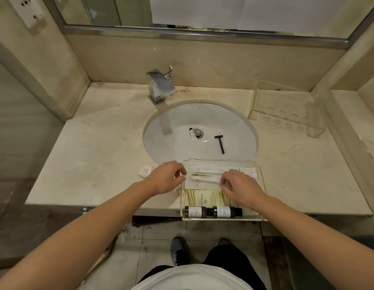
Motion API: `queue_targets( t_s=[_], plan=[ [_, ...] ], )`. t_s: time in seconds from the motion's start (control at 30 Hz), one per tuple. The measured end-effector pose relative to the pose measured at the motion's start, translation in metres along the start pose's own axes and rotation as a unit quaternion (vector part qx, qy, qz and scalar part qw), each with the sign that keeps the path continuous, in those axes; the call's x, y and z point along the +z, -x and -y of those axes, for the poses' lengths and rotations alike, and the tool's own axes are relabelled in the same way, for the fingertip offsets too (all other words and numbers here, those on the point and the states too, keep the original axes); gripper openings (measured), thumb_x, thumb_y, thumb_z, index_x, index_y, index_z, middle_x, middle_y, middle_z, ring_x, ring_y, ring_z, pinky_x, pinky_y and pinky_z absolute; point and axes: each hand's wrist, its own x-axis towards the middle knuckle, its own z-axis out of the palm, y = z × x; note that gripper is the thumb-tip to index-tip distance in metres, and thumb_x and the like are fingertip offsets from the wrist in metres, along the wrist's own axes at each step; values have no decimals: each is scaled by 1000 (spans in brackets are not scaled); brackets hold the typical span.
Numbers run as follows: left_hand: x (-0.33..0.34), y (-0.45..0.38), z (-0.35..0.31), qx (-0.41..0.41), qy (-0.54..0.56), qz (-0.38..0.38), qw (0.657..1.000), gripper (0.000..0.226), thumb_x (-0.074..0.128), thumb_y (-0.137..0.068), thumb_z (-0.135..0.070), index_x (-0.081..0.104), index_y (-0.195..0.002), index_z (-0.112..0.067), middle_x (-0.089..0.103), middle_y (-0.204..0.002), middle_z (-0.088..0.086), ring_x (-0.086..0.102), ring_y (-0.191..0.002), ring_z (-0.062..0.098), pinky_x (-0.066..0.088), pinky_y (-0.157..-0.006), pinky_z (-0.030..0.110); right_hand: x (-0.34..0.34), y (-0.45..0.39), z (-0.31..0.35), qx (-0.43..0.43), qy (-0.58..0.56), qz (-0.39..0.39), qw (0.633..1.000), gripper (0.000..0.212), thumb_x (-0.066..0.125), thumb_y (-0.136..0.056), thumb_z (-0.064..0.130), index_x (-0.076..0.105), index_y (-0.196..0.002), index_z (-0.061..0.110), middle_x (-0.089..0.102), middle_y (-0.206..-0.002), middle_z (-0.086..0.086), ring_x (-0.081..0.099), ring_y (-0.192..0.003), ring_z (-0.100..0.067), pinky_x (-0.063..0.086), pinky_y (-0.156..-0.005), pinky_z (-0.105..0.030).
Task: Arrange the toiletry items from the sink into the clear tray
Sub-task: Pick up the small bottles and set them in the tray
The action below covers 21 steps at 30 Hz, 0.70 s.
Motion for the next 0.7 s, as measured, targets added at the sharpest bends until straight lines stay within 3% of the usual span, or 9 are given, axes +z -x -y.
queue_targets(
  t_s=[0.13, 0.27, 0.33, 0.43, 0.53, 0.7],
  plan=[
    [-7, 7, 6, -15, -1, -2, 1000, 21, 60, -90, -28, 65, -107, -17, 57, -91, -5, 52, -79, 11, 47, -78, 27, -3, -5, 4, -50, -16, 80, 995, 9, 59, -87, 32, 61, -85, 24, 57, -81, 10, 55, -74, -10, 44, -65, -23],
    [-3, 13, -8, 26, -22, 59, 998, 19, 65, -85, -35, 68, -85, -16, 56, -81, -6, 52, -74, 11, 47, -70, 29, -8, -5, 3, -74, 0, 178, 981, 20, 65, -81, 42, 65, -91, 25, 51, -72, 15, 50, -69, -4, 40, -60, -21],
    [3, 16, -18, 53, -58, 105, 991, 22, 65, -85, -36, 67, -80, -15, 56, -77, -6, 50, -72, 11, 42, -66, 27, -7, -4, 2, -74, 14, 196, 978, 23, 67, -79, 44, 66, -92, 24, 50, -70, 16, 50, -70, -6, 39, -59, -22],
    [11, 18, -25, 92, -120, 155, 976, 23, 64, -86, -40, 69, -91, -17, 63, -91, -4, 51, -80, 11, 40, -68, 26, -4, -4, 5, -73, 21, 214, 974, 19, 69, -78, 43, 63, -87, 27, 51, -70, 17, 51, -71, -7, 39, -59, -23],
    [12, 16, -25, 101, -141, 170, 970, 25, 62, -87, -39, 69, -100, -18, 65, -104, -3, 57, -94, 15, 40, -71, 27, -2, -4, 7, -81, 33, 228, 970, 18, 70, -78, 42, 61, -85, 28, 56, -77, 14, 54, -73, -9, 40, -61, -23],
    [14, 12, -21, 99, -139, 174, 970, 24, 63, -87, -39, 70, -98, -20, 66, -102, -3, 58, -96, 17, 45, -74, 31, 0, -2, 12, -90, 68, 224, 968, 27, 71, -78, 43, 61, -92, 22, 58, -85, 10, 55, -78, -13, 48, -72, -31]
  ],
)
